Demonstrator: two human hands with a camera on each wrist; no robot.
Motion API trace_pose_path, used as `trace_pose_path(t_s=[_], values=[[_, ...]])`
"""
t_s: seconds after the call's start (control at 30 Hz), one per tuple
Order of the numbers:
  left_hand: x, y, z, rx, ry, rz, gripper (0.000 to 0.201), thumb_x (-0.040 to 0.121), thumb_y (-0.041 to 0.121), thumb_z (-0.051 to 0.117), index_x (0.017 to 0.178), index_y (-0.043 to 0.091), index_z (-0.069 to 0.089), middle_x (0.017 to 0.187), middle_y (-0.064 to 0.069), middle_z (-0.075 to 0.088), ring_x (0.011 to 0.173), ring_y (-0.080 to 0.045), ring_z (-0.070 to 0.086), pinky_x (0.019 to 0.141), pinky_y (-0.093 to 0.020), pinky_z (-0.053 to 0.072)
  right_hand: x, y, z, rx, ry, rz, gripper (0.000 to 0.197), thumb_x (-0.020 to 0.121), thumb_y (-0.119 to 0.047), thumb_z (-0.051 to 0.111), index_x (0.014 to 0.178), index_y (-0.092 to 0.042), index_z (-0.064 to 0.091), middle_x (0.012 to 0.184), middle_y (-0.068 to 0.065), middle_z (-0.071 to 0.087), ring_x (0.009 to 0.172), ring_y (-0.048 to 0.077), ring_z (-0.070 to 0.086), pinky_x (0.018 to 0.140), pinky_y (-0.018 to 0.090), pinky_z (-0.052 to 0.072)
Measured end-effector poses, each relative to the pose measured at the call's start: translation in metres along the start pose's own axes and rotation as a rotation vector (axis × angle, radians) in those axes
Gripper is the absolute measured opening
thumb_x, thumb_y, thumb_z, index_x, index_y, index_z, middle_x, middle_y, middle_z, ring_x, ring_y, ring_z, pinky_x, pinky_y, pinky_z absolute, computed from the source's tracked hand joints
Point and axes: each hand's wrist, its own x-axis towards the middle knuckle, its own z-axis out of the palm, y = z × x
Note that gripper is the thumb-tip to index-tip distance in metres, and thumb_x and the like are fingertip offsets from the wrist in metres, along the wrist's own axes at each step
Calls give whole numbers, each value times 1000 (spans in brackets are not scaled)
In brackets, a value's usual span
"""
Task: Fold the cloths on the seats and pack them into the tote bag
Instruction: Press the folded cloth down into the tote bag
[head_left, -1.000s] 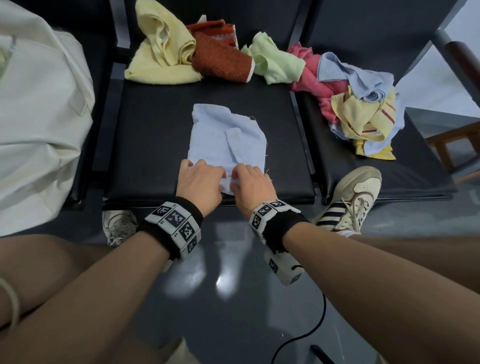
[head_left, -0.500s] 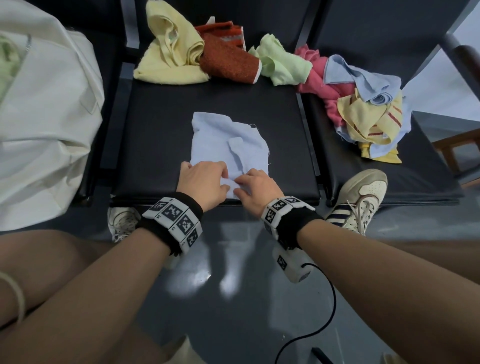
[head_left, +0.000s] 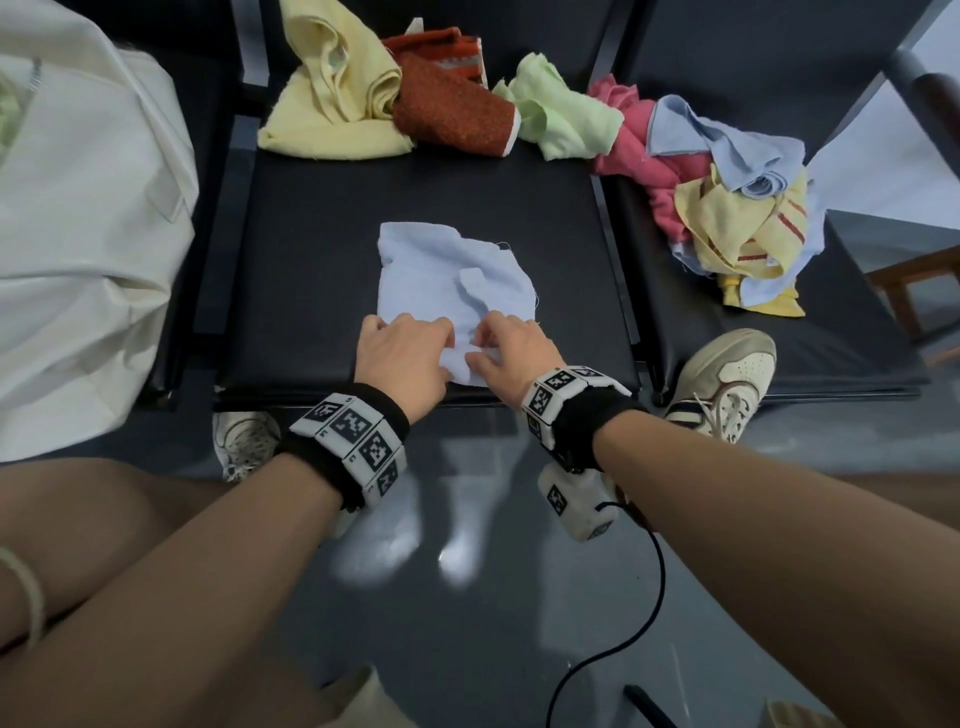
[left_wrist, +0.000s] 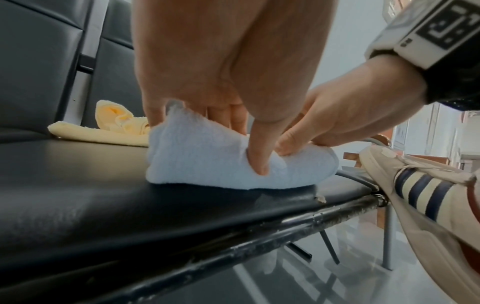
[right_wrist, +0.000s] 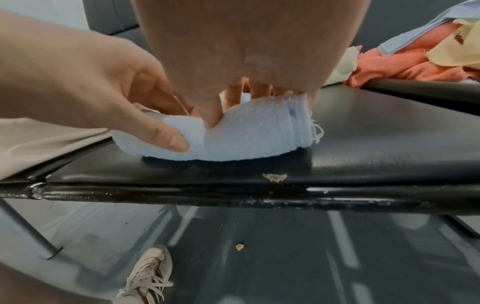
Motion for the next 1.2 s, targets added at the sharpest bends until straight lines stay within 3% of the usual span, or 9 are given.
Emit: trace_pose_path(t_s=[0.17,0.27,0.4,0.53,0.6,0.77,0.93,1.07,1.2], values=[[1,-4,-1,-72,-21,-33,18,95,32,56,113,27,57,99,3,64,103,-19,55,95,-37,27,-8,8,-1,95,-12,-12,32,89,-37,64,115,-20,58,109,0,51,113,22,46,98,38,40],[2,-8,-5,-131,-73,-79,19,97,33,51,115,25,53,104,2,65,102,-21,57,98,-39,26,-12,10,-2,70,-32,-47,44,85,-37,70,125,-22,58,119,2,50,119,20,46,101,34,39],[-2,-9,-6,-152,-62,-77,24,92,37,61,108,25,47,110,4,65,103,-21,58,100,-40,29,-10,7,-5,37,-84,-27,39,92,-34,63,128,-19,61,126,7,53,119,24,50,97,30,39],[-4,-8,-5,-8,24,34,33,80,37,73,105,29,54,110,8,52,110,-19,45,95,-38,27,-4,1,-12,54,-180,37,24,94,-34,59,109,-18,67,100,5,63,99,24,59,80,29,44],[-4,-4,-3,58,3,56,35,78,33,74,106,29,54,107,8,52,109,-19,44,93,-37,28,-2,0,-13,68,-197,58,17,94,-35,59,96,-20,66,89,0,58,91,22,55,76,28,41],[0,-3,-2,8,2,46,21,86,31,68,105,29,60,96,8,62,105,-16,49,94,-35,27,2,1,-6,9,-152,36,37,93,-36,60,122,-14,64,128,8,46,116,24,50,96,29,38],[2,-5,-6,-59,-45,-8,18,92,38,62,108,30,62,102,5,65,103,-16,54,97,-36,26,-9,11,-5,161,8,-18,30,86,-32,70,102,-19,49,107,-2,55,96,16,52,77,26,37],[4,-4,-10,-70,-121,-50,21,99,37,47,106,24,62,99,5,66,94,-19,54,95,-41,28,-16,14,-8,103,-14,-54,48,80,-37,76,121,-21,56,122,-1,48,104,16,51,90,30,43],[2,-4,-11,-77,-165,-79,28,101,40,41,113,23,59,104,4,65,102,-22,56,96,-42,30,-17,12,-7,110,-31,-53,44,88,-34,69,128,-16,61,129,2,46,115,20,52,98,28,39]])
